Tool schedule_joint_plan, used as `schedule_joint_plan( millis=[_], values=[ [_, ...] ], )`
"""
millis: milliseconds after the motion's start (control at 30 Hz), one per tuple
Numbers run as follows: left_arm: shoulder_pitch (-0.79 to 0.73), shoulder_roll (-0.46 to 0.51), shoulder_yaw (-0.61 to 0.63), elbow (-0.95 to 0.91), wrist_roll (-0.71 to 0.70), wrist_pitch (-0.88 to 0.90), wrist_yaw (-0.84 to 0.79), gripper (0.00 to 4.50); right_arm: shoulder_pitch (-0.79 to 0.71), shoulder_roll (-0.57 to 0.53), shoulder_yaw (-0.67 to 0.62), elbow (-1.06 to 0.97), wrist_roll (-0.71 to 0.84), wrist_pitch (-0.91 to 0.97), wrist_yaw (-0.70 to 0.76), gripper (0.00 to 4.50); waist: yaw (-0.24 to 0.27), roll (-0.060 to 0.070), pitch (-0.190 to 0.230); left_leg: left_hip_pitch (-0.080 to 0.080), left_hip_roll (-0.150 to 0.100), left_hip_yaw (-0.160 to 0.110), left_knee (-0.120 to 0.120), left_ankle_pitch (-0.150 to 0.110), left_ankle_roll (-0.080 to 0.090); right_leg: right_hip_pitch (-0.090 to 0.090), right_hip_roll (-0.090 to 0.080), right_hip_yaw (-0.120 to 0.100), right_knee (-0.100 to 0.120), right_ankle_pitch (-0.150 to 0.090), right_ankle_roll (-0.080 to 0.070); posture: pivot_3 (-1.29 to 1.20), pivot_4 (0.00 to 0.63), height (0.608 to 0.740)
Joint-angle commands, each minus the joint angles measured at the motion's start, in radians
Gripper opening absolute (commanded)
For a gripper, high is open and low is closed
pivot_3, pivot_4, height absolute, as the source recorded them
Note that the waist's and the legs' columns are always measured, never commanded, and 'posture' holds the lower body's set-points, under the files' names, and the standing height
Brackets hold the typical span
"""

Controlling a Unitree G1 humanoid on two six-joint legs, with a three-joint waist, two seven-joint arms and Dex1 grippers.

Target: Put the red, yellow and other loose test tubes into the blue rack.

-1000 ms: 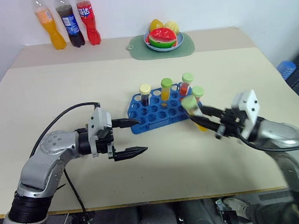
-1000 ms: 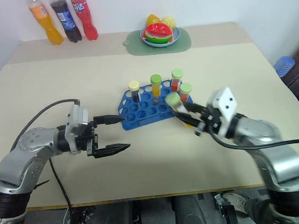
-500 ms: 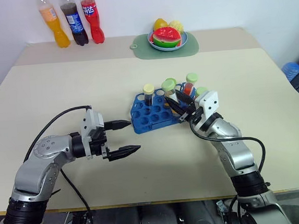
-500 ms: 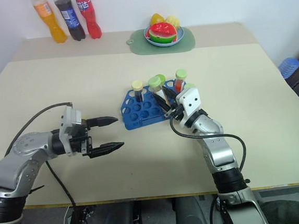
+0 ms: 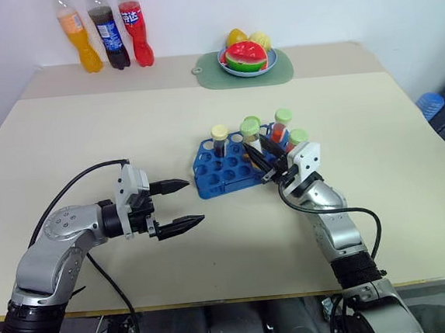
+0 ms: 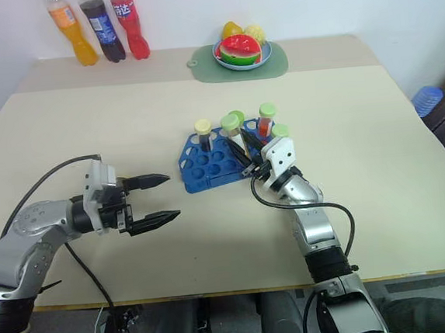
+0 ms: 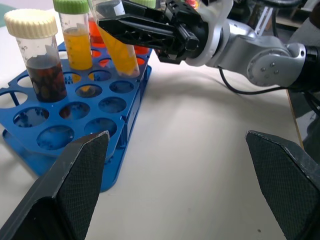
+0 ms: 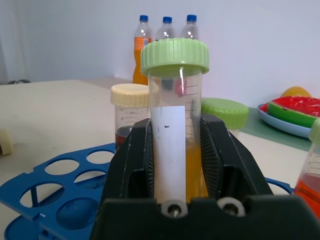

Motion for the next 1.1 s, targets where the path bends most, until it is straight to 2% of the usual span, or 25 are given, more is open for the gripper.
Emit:
schedule_joint_plan(
  millis=[33, 67, 100, 233, 367, 500, 567, 667, 767, 867, 967, 1100],
  values=[
    [-0.012, -0.011, 0.023, -0.024, -0.021, -0.008, 0.016, 4.5, 0.013, -0.005, -0.011, 0.038, 0.004, 0.009, 0.01, 1.3, 0.0, 0.0, 0.0, 0.0, 0.0, 0.0, 0.0, 0.0, 0.0, 0.0, 0.0, 0.0, 0.0, 0.0, 0.0, 0.0, 0.15, 0.74],
    [-0.016, -0.017, 0.026, -0.024, -0.028, -0.003, 0.025, 4.5, 0.018, -0.011, -0.014, 0.037, 0.003, -0.002, 0.011, 1.85, 0.0, 0.0, 0.0, 0.0, 0.0, 0.0, 0.0, 0.0, 0.0, 0.0, 0.0, 0.0, 0.0, 0.0, 0.0, 0.0, 0.15, 0.74],
    [-0.018, -0.024, 0.032, -0.026, -0.04, 0.006, 0.034, 4.5, 0.024, -0.017, -0.015, 0.033, -0.003, -0.011, 0.011, 2.16, 0.002, 0.0, 0.0, 0.0, 0.0, 0.0, 0.0, 0.0, 0.0, 0.0, 0.0, 0.0, 0.0, 0.0, 0.0, 0.0, 0.15, 0.74],
    [-0.033, -0.041, 0.055, -0.022, -0.069, 0.026, 0.068, 4.5, 0.059, -0.051, -0.024, -0.019, -0.028, -0.03, 0.003, 4.19, 0.002, 0.001, 0.001, -0.001, 0.0, 0.0, 0.0, 0.0, 0.0, -0.001, 0.0, 0.0, 0.0, 0.0, 0.0, 0.0, 0.15, 0.74],
    [-0.072, -0.084, 0.087, -0.016, -0.101, 0.06, 0.162, 4.5, 0.122, -0.134, -0.041, -0.147, -0.035, 0.014, 0.022, 4.19, 0.005, 0.001, 0.001, -0.001, -0.001, 0.0, 0.0, 0.0, 0.0, -0.001, -0.001, 0.0, 0.0, 0.0, 0.0, 0.0, 0.15, 0.74],
    [-0.103, -0.128, 0.129, -0.044, -0.057, 0.123, 0.377, 4.5, 0.237, -0.259, -0.059, -0.365, 0.031, 0.171, 0.093, 4.19, 0.006, 0.001, 0.001, -0.001, -0.001, -0.001, 0.0, 0.0, 0.0, 0.0, -0.001, 0.0, 0.0, 0.001, 0.002, 0.0, 0.15, 0.74],
    [-0.113, -0.127, 0.146, -0.069, -0.059, 0.189, 0.469, 4.5, 0.303, -0.323, -0.077, -0.467, 0.08, 0.254, 0.133, 4.19, 0.006, 0.001, 0.001, -0.001, -0.001, -0.001, 0.0, 0.0, 0.0, 0.0, -0.001, 0.0, 0.0, 0.001, 0.003, 0.0, 0.15, 0.74],
    [-0.135, -0.116, 0.202, -0.104, -0.159, 0.345, 0.57, 4.5, 0.386, -0.411, -0.11, -0.581, 0.149, 0.345, 0.191, 4.19, 0.002, 0.0, 0.0, -0.001, 0.0, -0.001, 0.0, 0.0, 0.0, 0.0, 0.0, 0.0, 0.0, 0.001, 0.003, 0.0, 0.15, 0.74],
    [-0.231, -0.036, 0.249, -0.102, -0.246, 0.795, 0.734, 4.5, 0.432, -0.486, -0.163, -0.672, 0.241, 0.414, 0.256, 4.19, 0.004, -0.001, 0.001, 0.0, 0.0, -0.002, 0.0, 0.0, 0.0, 0.0, 0.0, 0.0, 0.0, 0.001, 0.003, 0.0, 0.15, 0.74],
    [-0.347, -0.034, 0.303, -0.062, -0.273, 1.023, 0.799, 4.5, 0.421, -0.525, -0.183, -0.733, 0.314, 0.474, 0.288, 4.19, 0.004, -0.001, 0.001, 0.0, -0.001, -0.002, 0.001, 0.0, 0.0, 0.001, 0.001, 0.0, 0.0, 0.001, 0.003, 0.0, 0.15, 0.74],
    [-0.434, 0.022, 0.292, 0.038, -0.341, 1.138, 0.893, 4.5, 0.37, -0.538, -0.179, -0.771, 0.353, 0.499, 0.315, 4.19, 0.002, -0.003, 0.002, 0.0, -0.001, -0.003, 0.001, 0.0, 0.0, 0.001, 0.001, -0.001, 0.0, 0.001, 0.003, 0.0, 0.15, 0.74],
    [-0.483, 0.135, 0.207, 0.212, -0.498, 1.141, 1.072, 4.5, 0.324, -0.529, -0.165, -0.783, 0.385, 0.527, 0.335, 4.19, 0.003, -0.004, 0.002, 0.0, 0.0, -0.004, -0.001, 0.0, 0.0, 0.0, 0.001, -0.001, 0.0, 0.002, 0.004, 0.0, 0.15, 0.74]
  ],
)
